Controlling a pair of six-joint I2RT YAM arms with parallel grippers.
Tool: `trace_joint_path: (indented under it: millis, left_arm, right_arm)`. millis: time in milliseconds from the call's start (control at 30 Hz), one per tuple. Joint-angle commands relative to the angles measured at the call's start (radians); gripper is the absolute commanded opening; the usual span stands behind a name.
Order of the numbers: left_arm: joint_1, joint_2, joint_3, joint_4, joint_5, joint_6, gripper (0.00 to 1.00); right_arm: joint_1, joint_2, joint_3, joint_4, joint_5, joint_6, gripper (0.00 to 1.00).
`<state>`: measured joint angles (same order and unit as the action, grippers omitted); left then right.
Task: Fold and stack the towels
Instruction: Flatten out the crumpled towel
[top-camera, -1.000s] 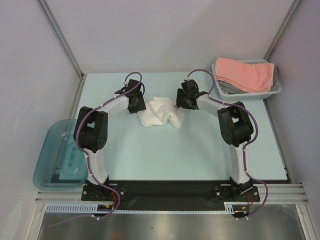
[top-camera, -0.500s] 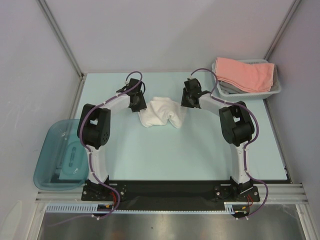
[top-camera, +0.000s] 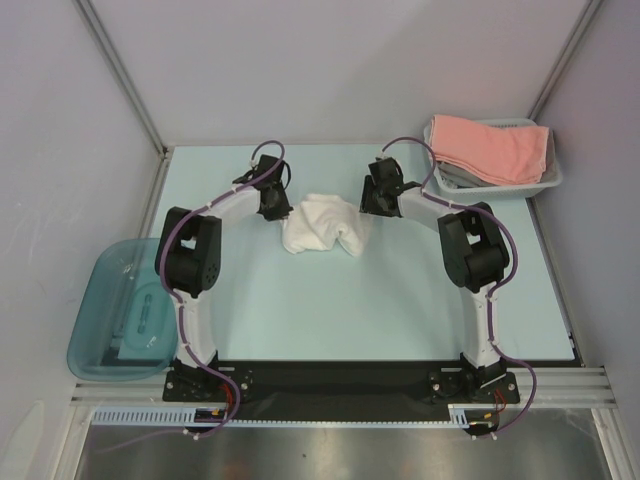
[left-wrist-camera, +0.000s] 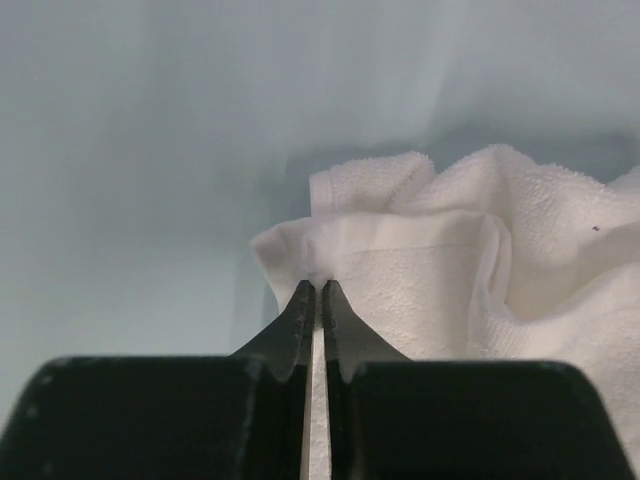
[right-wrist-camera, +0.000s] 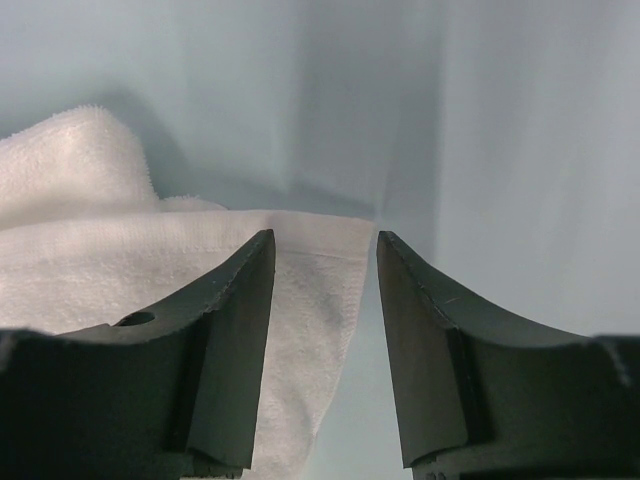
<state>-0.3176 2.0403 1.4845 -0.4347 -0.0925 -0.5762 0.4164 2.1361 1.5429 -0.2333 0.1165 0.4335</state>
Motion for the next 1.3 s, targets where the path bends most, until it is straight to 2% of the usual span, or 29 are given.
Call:
trace_joint_path:
  millis: [0,300,400,433,533,667,967,1267]
  left_arm:
    - [0.006,-0.012,0.053,0.016,0.014,-0.005,0.02]
    - [0.011,-0.057,0.045,0.002,0.013,0.009,0.00]
    - [0.015,-0.078,0.030,0.001,0.016,0.013,0.00]
    - [0.017,-0.083,0.026,0.002,0.017,0.018,0.00]
    - [0.028,-0.114,0.014,0.001,0.017,0.024,0.00]
    - [0.041,-0.150,0.014,-0.009,0.020,0.036,0.00]
    - [0.055,-0.232,0.030,-0.045,0.022,0.081,0.00]
    - [0.074,-0.272,-0.050,-0.027,0.053,0.101,0.06]
  right_arm:
    - [-0.001,-0.005,-0.003,0.019,0.022,0.001,0.51]
    - [0.007,0.024,-0.017,0.029,0.034,0.022,0.46]
    - [0.009,0.031,-0.020,0.035,0.035,0.028,0.35]
    - [0.009,0.028,-0.021,0.035,0.038,0.028,0.25]
    - [0.001,0.007,-0.029,0.032,0.058,0.028,0.10]
    - [-0.021,-0.045,-0.046,0.025,0.074,0.016,0.00]
    - [-0.033,-0.191,-0.056,-0.008,0.132,-0.029,0.00]
    - [-0.054,-0.332,-0.061,-0.044,0.187,-0.076,0.00]
